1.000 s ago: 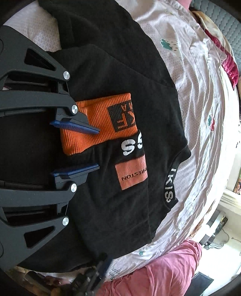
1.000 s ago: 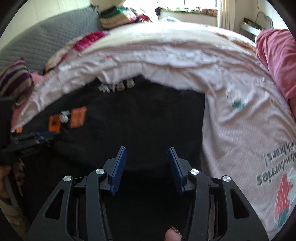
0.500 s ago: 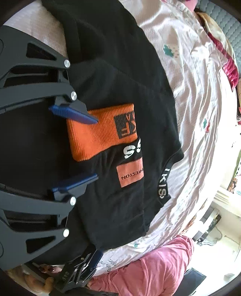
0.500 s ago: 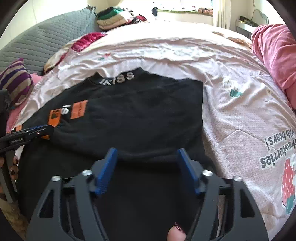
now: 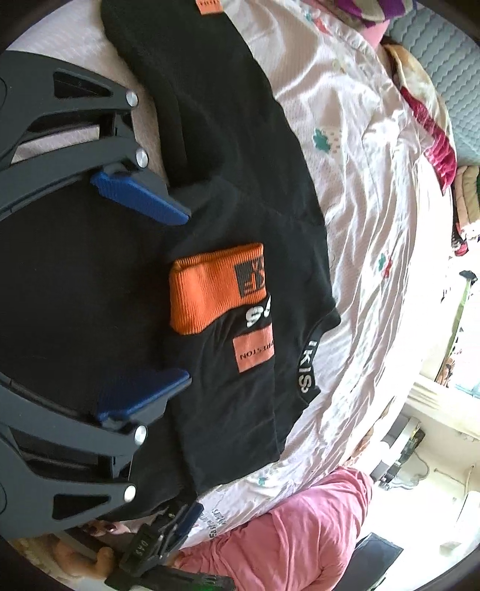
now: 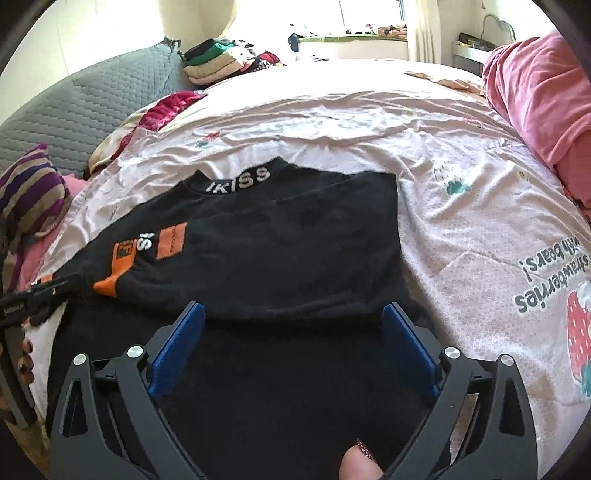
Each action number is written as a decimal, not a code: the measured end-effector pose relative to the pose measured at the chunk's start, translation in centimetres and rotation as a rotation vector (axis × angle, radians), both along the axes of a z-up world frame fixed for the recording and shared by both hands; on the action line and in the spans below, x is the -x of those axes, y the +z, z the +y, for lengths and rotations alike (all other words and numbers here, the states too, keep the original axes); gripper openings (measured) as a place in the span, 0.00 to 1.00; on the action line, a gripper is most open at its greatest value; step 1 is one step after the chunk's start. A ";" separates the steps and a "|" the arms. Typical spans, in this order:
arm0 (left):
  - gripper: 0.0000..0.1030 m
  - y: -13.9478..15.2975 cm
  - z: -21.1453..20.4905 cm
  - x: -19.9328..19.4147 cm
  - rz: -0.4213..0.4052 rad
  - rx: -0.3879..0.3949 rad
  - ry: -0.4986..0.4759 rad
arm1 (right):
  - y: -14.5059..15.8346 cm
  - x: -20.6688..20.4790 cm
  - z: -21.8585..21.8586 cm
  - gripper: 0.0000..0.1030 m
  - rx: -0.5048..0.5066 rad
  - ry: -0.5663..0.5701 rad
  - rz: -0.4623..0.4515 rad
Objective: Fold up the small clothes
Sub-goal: 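Open the left tool and release the cuff on the shirt chest, then move the left tool to the orange cuff of the other sleeve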
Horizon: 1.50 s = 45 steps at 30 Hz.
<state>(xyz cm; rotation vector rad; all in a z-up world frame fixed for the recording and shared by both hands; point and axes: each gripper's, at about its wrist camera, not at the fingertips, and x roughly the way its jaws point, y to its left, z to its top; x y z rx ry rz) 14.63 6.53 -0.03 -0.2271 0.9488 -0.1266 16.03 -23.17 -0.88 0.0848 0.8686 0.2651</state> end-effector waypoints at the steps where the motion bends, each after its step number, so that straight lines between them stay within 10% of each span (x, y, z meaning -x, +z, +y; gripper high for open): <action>1: 0.85 0.2 0.2 0.2 -0.005 0.001 0.008 | 0.3 0.0 0.2 0.95 -0.001 0.001 -0.009; 45: 0.91 1.2 18.4 9.1 -0.022 0.056 0.481 | 6.1 1.8 19.7 0.95 0.000 0.340 -0.164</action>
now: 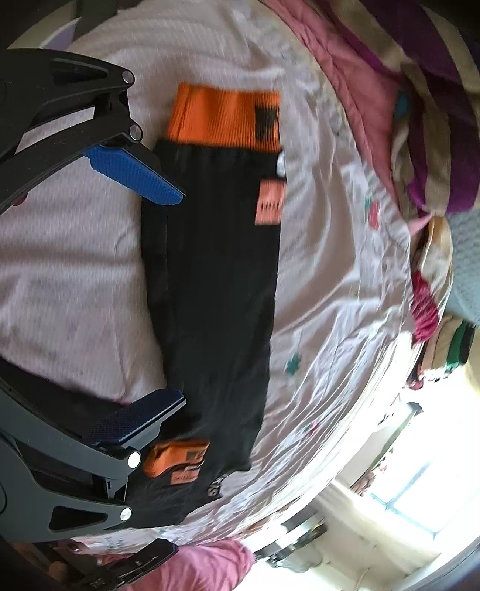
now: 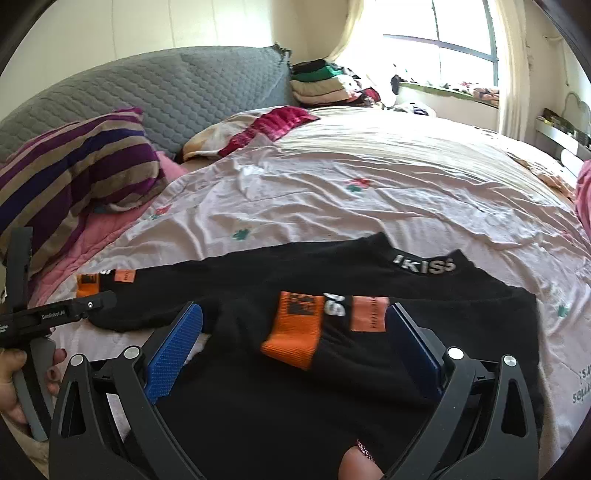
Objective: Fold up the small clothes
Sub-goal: 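Move the left tool to the orange cuff of the other sleeve, then close the left tool on that orange cuff and lift it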
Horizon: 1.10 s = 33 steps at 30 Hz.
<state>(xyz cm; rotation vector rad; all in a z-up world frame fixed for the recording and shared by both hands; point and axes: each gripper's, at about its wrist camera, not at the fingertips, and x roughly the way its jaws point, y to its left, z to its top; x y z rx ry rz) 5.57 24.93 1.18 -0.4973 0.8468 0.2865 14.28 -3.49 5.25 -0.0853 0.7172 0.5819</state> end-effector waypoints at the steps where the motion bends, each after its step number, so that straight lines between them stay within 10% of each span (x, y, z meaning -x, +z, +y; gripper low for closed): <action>1: 0.91 -0.1 0.3 0.2 0.002 0.003 0.007 | 0.0 0.1 0.4 0.95 0.000 0.007 0.001; 26: 0.91 -4.9 7.3 3.1 -0.017 0.164 0.257 | -3.5 2.0 8.6 0.95 0.034 0.147 0.066; 33: 0.45 -5.0 8.4 2.6 -0.068 0.179 0.324 | -4.5 1.7 9.4 0.95 0.029 0.136 0.097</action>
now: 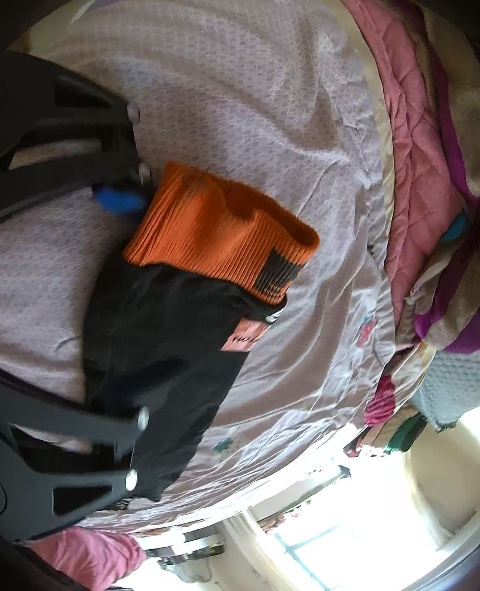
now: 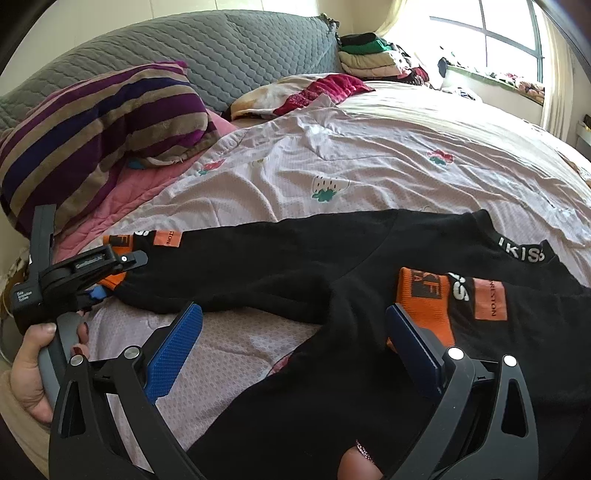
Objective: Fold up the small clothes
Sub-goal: 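Close the left tool on that orange cuff and lift it, then carry the sleeve across the shirt body with the left tool onto the chest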
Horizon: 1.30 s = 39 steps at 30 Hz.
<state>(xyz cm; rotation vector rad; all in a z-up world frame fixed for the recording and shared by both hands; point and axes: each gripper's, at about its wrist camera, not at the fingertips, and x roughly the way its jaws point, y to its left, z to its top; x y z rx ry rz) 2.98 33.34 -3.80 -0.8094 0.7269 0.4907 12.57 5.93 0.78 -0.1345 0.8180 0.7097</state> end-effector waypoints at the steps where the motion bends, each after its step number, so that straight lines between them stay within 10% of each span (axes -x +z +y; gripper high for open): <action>1: 0.32 -0.1 0.1 -0.1 -0.007 0.006 0.008 | -0.1 0.0 0.0 0.95 -0.006 -0.004 0.007; 4: 0.08 0.0 0.3 -0.1 -0.037 0.017 0.041 | -0.4 -0.1 -0.1 0.95 -0.027 -0.020 0.027; 39: 0.06 9.1 -14.8 -6.1 -0.391 -0.031 -0.444 | 1.2 -1.2 -18.6 0.95 -0.125 -0.530 -0.005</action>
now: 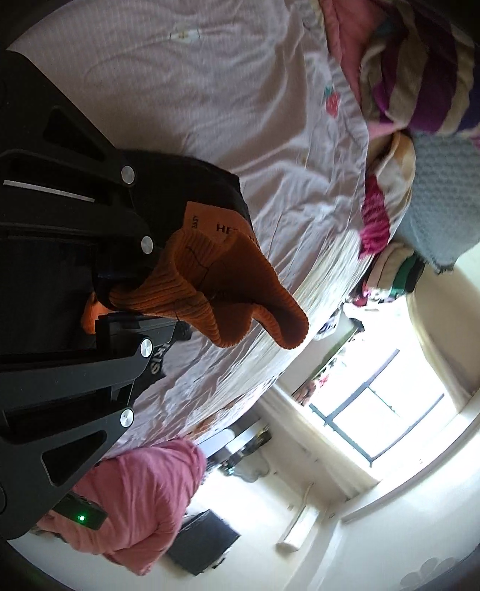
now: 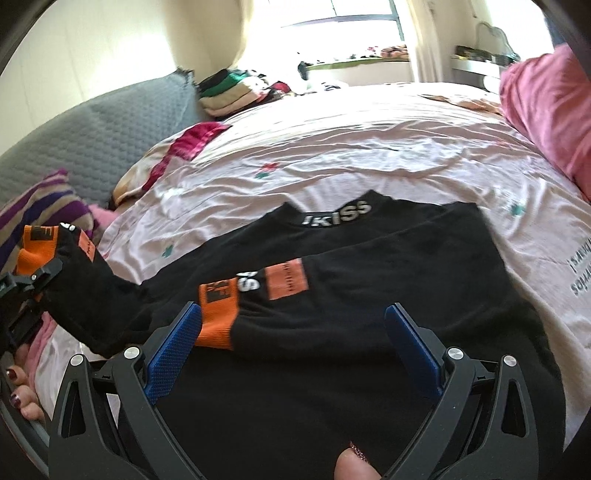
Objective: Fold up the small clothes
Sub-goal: 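Carry the sleeve across the shirt body with the left tool onto the chest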
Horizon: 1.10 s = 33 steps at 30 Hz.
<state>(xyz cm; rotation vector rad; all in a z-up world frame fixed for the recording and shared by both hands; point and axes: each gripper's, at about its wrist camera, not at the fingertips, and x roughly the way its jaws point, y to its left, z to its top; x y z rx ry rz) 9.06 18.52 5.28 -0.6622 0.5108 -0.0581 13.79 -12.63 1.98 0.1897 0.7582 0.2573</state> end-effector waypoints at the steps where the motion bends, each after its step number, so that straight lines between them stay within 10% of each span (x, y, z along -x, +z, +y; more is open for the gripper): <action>1: 0.06 0.0 -0.3 -0.2 0.000 0.000 -0.011 | 0.0 0.1 -0.4 0.95 -0.003 -0.010 0.000; 25: 0.06 -4.5 -11.3 -4.3 0.151 -0.074 -0.335 | -0.5 1.1 -10.3 0.95 -0.060 -0.276 0.015; 33: 0.25 -5.5 -13.9 -4.6 0.204 -0.119 -0.450 | -0.9 1.1 -11.4 0.95 -0.078 -0.297 0.030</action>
